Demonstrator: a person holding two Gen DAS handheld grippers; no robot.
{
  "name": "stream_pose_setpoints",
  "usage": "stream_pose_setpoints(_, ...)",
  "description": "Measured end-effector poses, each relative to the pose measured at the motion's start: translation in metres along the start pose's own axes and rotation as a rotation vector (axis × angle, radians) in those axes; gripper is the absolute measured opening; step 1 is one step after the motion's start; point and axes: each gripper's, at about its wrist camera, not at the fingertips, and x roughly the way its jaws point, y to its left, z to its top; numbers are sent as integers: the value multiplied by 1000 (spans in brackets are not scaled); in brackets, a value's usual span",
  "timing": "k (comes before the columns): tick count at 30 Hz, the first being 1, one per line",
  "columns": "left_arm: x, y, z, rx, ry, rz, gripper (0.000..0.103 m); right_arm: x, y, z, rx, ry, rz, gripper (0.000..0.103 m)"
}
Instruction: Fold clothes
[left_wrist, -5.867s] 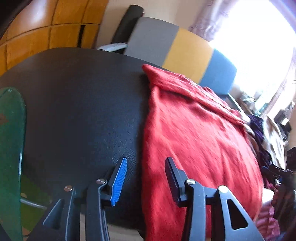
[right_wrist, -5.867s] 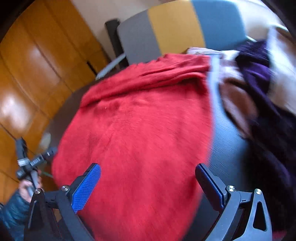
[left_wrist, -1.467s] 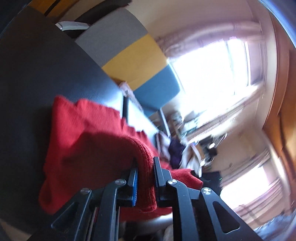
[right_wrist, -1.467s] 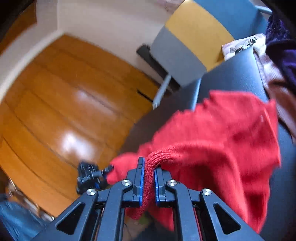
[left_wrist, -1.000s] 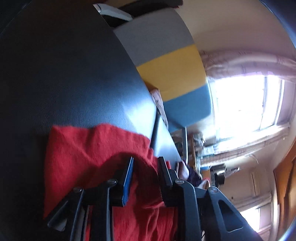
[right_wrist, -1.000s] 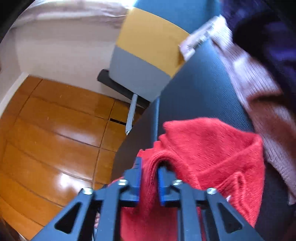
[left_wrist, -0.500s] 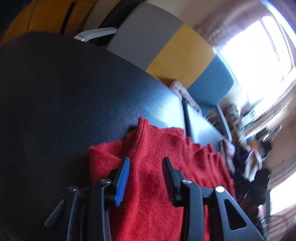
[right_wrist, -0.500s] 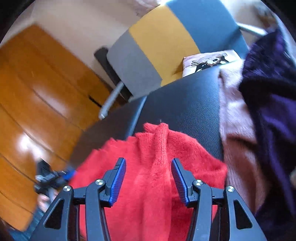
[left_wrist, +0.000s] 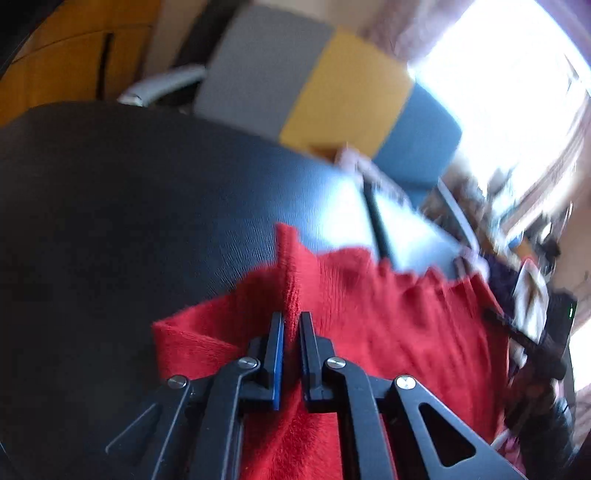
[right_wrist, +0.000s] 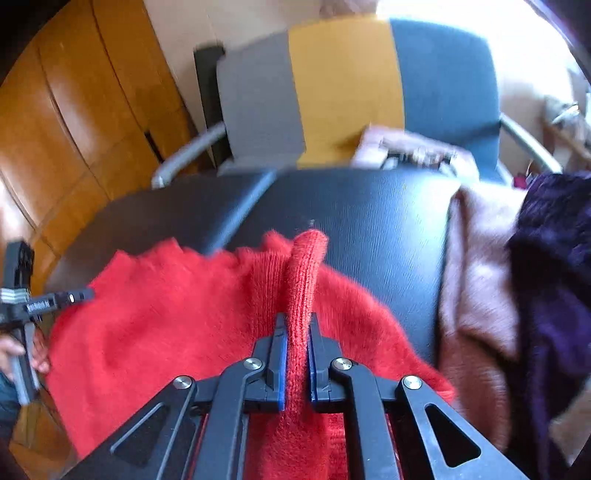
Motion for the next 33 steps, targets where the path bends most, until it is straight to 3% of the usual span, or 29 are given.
stream_pose_setpoints(2,-12,8,-1,-42,-47,0,6,-17,-2,5,23,-63,-2,8)
stream_pose_setpoints(4,-17,13,-1,-61,-74,28,6,-16,-4,6,31,-65,-20,8)
stream_pose_setpoints(12,25,36,-19,-121,33,151,6,33,-20,-20,125,45,-120,8)
stream_pose_setpoints(18,17,36,-24,-116,1,153,8,35,-15,-26,88,43,-165,9)
stream_pose_setpoints(21,2,36,-21,-127,5,127,12,32,-19,-25,111,41,-141,17)
stream_pose_setpoints(23,-24,40,-21,-146,-40,98,15,26,-21,-22,124,38,-135,29)
stream_pose_setpoints(26,-63,51,-29,-153,-97,67,20,6,-13,-17,76,-4,-240,49)
stream_pose_setpoints(29,-93,64,-50,-141,-94,24,21,-29,10,-7,11,-101,-297,56)
stream_pose_setpoints(31,-100,70,-63,-131,-72,-6,21,-44,29,-2,-31,-138,-254,68)
stream_pose_setpoints(33,-106,75,-81,-133,-50,-56,24,-43,56,-3,-86,-129,-151,69)
